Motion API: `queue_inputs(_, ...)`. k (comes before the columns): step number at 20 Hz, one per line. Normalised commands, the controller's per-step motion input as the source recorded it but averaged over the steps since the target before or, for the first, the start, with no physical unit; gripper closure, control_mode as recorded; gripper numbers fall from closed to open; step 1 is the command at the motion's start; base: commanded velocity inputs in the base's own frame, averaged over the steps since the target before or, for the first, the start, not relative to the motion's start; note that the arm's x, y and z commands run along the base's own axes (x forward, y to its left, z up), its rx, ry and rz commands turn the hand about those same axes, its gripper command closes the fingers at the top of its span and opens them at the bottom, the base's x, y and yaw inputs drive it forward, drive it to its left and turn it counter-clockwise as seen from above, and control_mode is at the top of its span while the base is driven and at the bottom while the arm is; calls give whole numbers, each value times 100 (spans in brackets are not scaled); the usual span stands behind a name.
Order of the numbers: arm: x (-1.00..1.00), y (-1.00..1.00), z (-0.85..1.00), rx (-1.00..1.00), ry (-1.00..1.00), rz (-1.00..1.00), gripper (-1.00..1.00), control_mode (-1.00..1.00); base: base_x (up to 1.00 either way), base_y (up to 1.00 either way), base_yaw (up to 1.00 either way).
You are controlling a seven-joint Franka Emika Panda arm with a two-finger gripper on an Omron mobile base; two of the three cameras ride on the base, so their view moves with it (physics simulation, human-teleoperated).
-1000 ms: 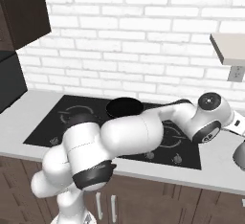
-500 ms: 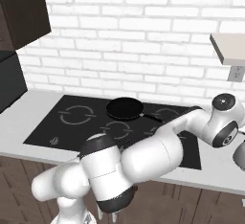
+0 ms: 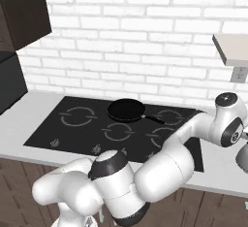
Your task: Pick the kettle from the counter and place it on a stove burner. Then turn the burner on.
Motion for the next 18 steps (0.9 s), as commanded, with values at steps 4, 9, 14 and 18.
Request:
queue_inputs(4,0,-14,-2,0,0,-1,-100,-100,0,0,0)
queue_inputs(9,0,-19,-8,0,0,-1,-100,-100,0,0,0)
queue_inputs(14,0,-13,-3,0,0,0,-100,-100,0,0,0)
queue_inputs(18,0,-13,-4,0,0,-1,-100,-100,0,0,0)
